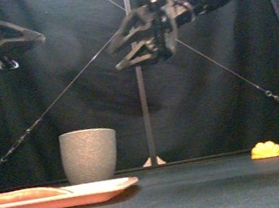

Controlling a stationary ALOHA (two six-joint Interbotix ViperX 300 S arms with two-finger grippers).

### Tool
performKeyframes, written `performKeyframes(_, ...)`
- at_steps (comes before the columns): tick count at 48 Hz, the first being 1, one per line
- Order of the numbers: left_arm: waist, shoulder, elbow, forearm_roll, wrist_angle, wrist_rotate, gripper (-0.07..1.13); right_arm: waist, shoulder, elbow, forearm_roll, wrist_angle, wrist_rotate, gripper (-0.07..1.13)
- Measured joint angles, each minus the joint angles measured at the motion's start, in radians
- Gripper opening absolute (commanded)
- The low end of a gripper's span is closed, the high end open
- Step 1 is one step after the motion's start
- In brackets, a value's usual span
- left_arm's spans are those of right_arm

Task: Pick the red chile then place it on the pink plate
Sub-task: Drop red chile on the pink plate and return to neutral

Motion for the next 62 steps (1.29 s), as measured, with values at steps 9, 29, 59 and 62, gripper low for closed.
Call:
performKeyframes(9,0.014,-0.005,0.009,0.000,0.000,0.000,-0.02,-0.014,-0.291,0.259,-0.003,-0.187,-0.008,0.88)
performKeyframes(29,0.021,-0.008,0.014,0.002,-0.002,0.002,-0.02,0.026,-0.879,0.583,-0.150,-0.210,-0.005,0.88)
performKeyframes(59,0.021,-0.011,0.017,0.054,0.000,0.005,-0.02,0.034,-0.983,0.646,-0.167,-0.155,-0.005,0.88)
performKeyframes(62,0.021,-0.012,0.017,0.055,0.000,0.005,-0.02,0.034,-0.983,0.646,-0.167,-0.152,-0.006,0.88)
